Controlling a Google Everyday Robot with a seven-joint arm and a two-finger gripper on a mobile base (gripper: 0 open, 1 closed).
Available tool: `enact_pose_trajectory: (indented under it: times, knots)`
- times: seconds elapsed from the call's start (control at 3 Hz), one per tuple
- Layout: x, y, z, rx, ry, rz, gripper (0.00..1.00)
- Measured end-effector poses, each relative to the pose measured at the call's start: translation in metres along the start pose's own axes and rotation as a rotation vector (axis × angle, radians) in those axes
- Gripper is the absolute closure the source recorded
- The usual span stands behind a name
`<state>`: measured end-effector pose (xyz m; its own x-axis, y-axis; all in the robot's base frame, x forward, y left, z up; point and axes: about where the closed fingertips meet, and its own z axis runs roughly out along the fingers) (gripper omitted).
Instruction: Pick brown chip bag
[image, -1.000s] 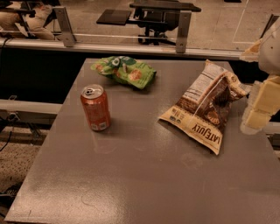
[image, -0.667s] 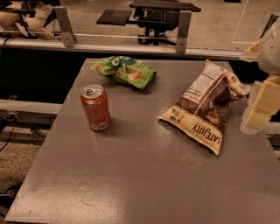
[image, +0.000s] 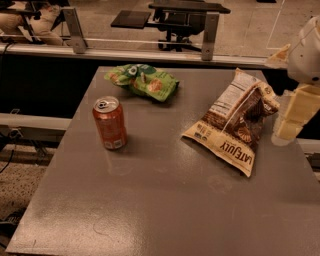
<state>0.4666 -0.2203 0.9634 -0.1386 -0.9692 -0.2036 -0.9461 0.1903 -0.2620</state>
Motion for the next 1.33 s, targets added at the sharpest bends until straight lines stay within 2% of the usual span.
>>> enact_pose_trajectory:
  times: [0.67, 1.0, 1.33]
  knots:
    - [0.000, -0.030, 0.044, 0.015, -0.050, -0.253, 0.00]
    - [-0.008, -0.035, 0.059, -0.004, -0.042, -0.415, 0.00]
    - [-0.020, -0.030, 0.075, -0.059, -0.029, -0.578, 0.00]
